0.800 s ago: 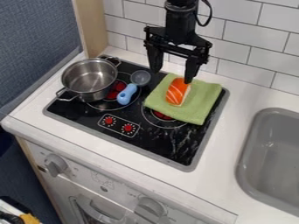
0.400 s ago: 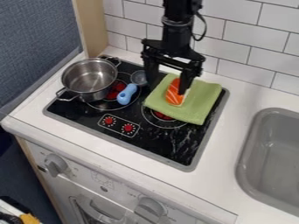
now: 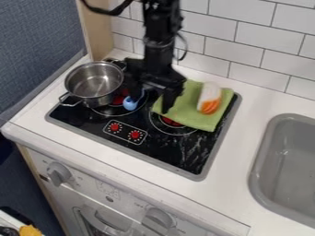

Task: Take the small blue spoon to the right

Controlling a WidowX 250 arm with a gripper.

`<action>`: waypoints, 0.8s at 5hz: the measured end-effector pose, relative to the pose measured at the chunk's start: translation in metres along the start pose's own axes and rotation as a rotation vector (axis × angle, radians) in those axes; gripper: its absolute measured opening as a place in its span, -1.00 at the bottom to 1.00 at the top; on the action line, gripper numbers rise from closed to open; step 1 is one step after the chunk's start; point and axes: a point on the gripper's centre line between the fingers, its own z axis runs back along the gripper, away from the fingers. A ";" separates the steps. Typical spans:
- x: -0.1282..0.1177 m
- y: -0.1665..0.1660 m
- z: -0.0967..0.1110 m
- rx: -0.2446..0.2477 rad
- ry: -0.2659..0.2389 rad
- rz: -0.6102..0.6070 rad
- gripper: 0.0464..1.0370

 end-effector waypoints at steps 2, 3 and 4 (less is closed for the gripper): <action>-0.008 0.014 0.000 -0.022 -0.026 0.021 0.93; -0.007 0.022 0.001 -0.051 -0.045 0.047 0.93; -0.001 0.020 0.013 -0.076 -0.099 0.026 0.93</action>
